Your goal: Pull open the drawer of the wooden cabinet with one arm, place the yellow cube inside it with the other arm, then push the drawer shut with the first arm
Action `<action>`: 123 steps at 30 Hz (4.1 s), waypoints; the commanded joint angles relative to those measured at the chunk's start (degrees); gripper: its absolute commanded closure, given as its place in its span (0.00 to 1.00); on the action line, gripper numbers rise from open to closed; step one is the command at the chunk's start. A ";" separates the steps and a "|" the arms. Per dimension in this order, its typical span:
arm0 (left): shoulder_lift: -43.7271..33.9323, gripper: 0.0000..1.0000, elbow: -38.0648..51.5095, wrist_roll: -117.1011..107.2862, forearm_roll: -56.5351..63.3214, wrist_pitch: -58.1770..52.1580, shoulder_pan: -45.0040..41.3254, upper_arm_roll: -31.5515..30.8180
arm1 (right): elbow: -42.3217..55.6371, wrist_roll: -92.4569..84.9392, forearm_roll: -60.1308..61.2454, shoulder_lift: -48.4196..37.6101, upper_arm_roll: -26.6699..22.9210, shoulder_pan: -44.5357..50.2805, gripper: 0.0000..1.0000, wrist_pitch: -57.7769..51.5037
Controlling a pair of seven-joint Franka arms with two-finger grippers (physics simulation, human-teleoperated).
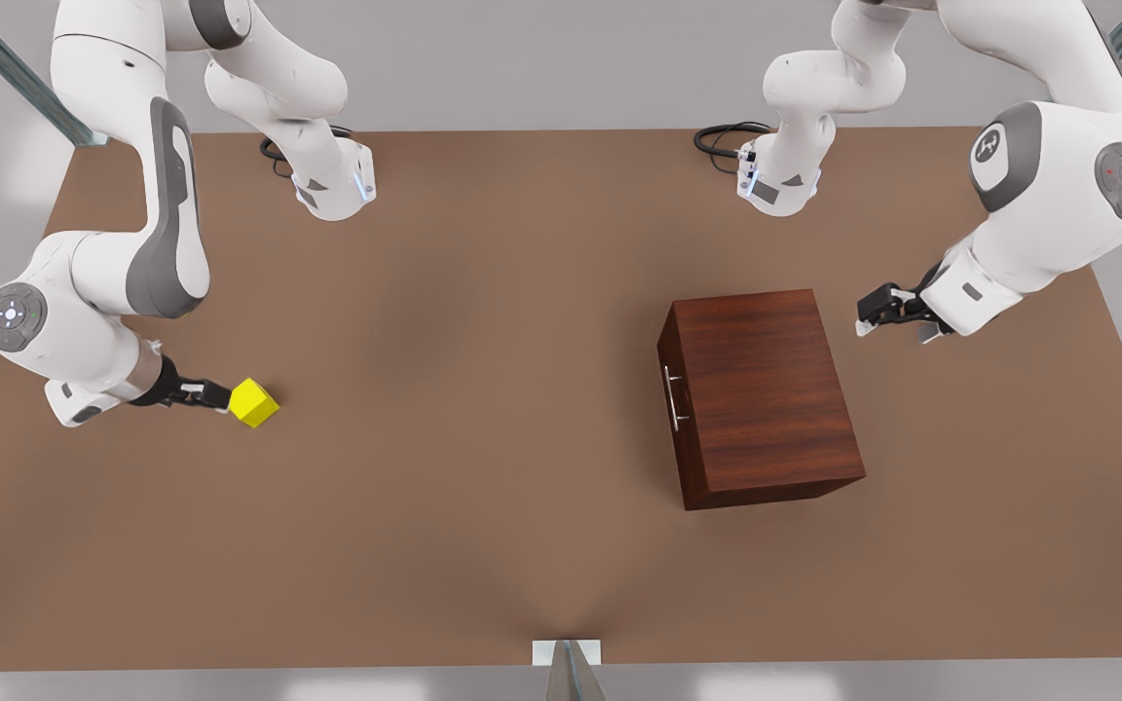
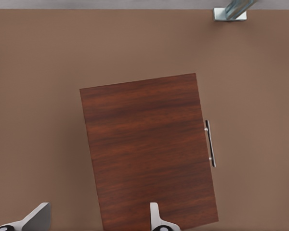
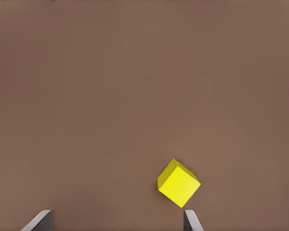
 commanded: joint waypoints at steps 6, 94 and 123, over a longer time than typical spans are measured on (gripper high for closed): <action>1.80 0.00 1.06 -18.70 4.93 0.59 -13.83 -0.83 | -0.21 7.77 -0.39 -0.45 -0.70 -0.70 0.00 -2.77; 38.72 0.00 13.98 -59.94 28.49 18.43 -39.50 -0.65 | -33.78 25.79 3.39 8.86 -3.78 -3.60 0.30 41.53; 38.01 0.00 18.38 -60.64 28.22 12.89 -42.49 -0.65 | -18.75 33.00 3.39 -0.45 -2.72 -2.19 0.30 13.32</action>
